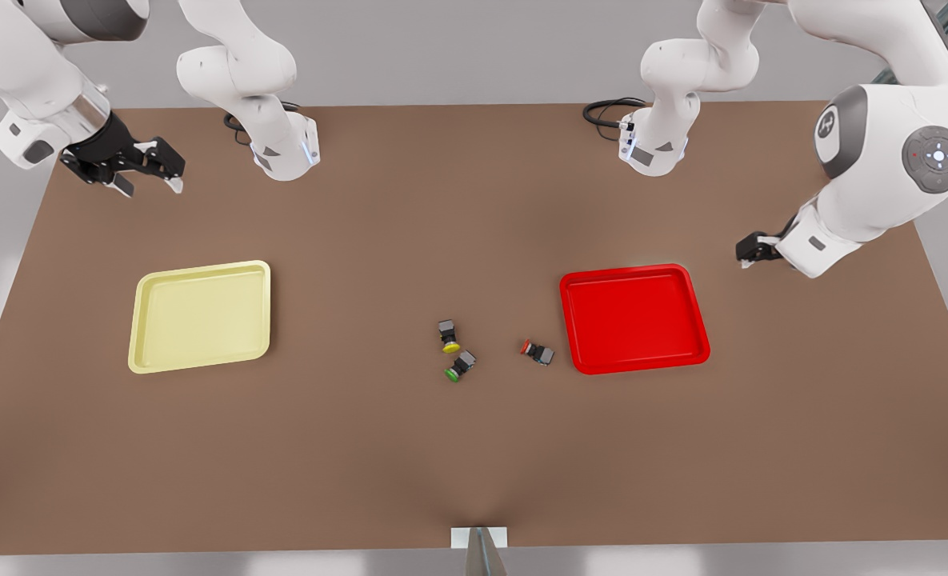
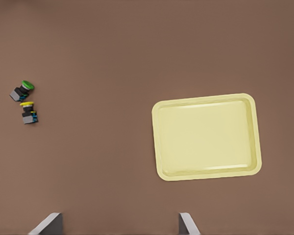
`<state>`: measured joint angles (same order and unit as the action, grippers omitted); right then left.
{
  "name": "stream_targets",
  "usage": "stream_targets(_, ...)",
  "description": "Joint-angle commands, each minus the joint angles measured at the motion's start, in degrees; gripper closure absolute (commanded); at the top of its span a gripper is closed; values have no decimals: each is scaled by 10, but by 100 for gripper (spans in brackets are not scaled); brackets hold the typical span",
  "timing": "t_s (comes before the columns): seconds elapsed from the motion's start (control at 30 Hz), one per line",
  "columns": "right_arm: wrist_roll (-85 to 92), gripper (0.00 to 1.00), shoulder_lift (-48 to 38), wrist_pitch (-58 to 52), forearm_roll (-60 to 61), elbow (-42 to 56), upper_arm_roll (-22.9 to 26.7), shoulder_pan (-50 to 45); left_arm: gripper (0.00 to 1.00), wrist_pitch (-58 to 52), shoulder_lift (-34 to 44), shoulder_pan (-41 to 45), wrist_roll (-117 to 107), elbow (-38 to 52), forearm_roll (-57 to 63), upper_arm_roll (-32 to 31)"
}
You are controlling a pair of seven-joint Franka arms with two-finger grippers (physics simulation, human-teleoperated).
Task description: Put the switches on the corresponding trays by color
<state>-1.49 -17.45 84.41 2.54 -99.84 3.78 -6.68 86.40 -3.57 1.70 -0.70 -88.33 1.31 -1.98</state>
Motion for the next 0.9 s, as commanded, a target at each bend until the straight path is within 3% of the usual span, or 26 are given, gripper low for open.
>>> stream_targets(0.0,0,0,0,0,0,0,0,0,0,0,0,9,0,0,3,0)
stream_targets(0.07,0,0,0,0,0,0,0,0,0,-27,-44,9,-30,42,11,-35)
stream_targets(0.13,1,0,5,2,11,0,0,-1,0,-3,-122,9,-339,46,35,-150)
stream_targets(0.23,0,0,11,2,26,-8,-13,-1,0,192,-252,11,-805,41,104,-268)
stream_targets(0.33,4,0,17,1,25,-8,-33,-1,0,331,-329,48,-1062,42,161,-268)
stream_targets(0.4,2,0,24,0,24,-8,-45,0,0,359,-370,54,-1100,54,202,-268)
stream_targets(0.47,2,0,29,0,26,-7,-45,-1,0,403,-377,55,-1081,14,229,-265)
stream_targets(0.53,3,0,35,1,26,-7,-46,-1,0,500,-332,55,-1012,-88,219,-225)
stream_targets(0.77,5,0,55,7,49,-2,-59,-1,0,504,-356,74,-947,-110,198,-210)
stream_targets(0.87,-146,0,192,73,58,83,-191,-1,0,510,-369,82,-1026,-110,187,-209)
